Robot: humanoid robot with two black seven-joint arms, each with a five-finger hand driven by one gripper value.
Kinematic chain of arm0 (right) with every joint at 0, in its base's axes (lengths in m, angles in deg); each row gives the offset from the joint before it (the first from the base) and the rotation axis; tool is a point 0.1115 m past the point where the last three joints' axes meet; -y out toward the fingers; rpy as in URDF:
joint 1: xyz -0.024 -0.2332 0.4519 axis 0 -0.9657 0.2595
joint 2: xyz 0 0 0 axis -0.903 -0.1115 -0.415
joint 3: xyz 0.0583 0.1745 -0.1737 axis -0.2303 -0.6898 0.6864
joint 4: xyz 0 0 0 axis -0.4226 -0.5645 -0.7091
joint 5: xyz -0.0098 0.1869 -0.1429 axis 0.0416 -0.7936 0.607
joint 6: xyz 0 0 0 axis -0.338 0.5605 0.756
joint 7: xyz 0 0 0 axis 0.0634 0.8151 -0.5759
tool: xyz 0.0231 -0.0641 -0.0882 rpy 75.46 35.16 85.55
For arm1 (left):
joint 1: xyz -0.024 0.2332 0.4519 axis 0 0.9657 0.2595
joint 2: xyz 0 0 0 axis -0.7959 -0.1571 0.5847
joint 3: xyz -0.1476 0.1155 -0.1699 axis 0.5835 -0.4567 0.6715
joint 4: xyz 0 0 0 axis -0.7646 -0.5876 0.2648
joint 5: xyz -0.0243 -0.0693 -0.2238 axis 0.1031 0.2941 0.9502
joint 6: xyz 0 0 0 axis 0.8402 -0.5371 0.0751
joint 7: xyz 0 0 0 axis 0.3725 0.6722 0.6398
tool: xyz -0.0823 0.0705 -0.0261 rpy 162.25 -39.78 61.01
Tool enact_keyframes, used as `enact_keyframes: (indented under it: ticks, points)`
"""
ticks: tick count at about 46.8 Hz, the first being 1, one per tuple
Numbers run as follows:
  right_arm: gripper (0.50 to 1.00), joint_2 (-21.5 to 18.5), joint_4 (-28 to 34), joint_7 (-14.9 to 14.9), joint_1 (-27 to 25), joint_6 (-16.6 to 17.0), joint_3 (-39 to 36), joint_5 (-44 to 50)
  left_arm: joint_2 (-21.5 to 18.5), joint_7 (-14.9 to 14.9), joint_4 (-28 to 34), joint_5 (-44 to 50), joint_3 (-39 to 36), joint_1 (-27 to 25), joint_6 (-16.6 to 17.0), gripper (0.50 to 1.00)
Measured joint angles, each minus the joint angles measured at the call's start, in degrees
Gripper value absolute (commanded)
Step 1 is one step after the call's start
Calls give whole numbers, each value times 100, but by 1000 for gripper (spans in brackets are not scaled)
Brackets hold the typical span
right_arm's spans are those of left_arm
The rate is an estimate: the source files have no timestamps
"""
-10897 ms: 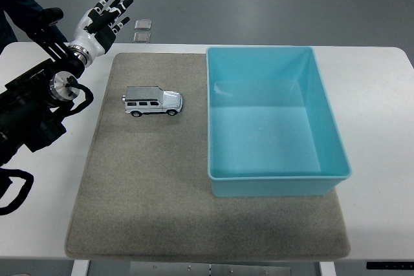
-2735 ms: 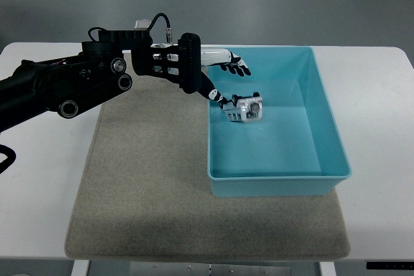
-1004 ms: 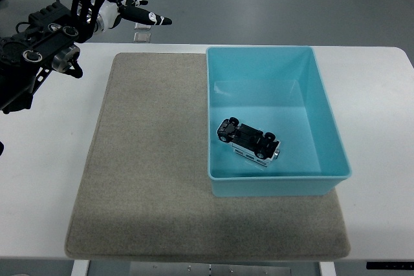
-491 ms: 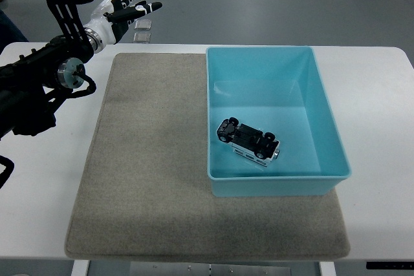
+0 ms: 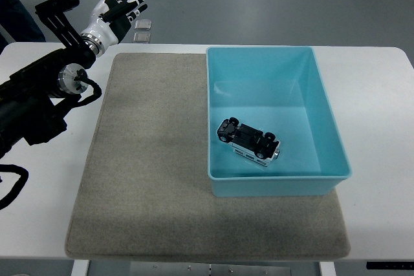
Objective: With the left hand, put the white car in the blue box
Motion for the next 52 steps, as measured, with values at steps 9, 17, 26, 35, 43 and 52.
enact_keyframes:
  ticks: [9,17,26,35,43,52]
  points:
    - [936,0,0,0,1,0,0,0,-6,0,-1,54,0,-10,-5,996]
    - [936,0,0,0,0,0,0,0,-18,1,-7,61,8,49,-6,996]
    - [936,2,-93,0,9,46,0,2,-23,2,-7,62,8,54,-6,996]
    - [936,-2,-506,0,107,73,-25,5,-55,2,-14,62,8,54,1,996]
    - [936,1,-460,-29,135,-78,31,45,-55,2,-14,67,8,56,1,996]
    - [936,1,-458,-27,199,-230,-9,34,-55,2,-15,68,70,59,-45,996]
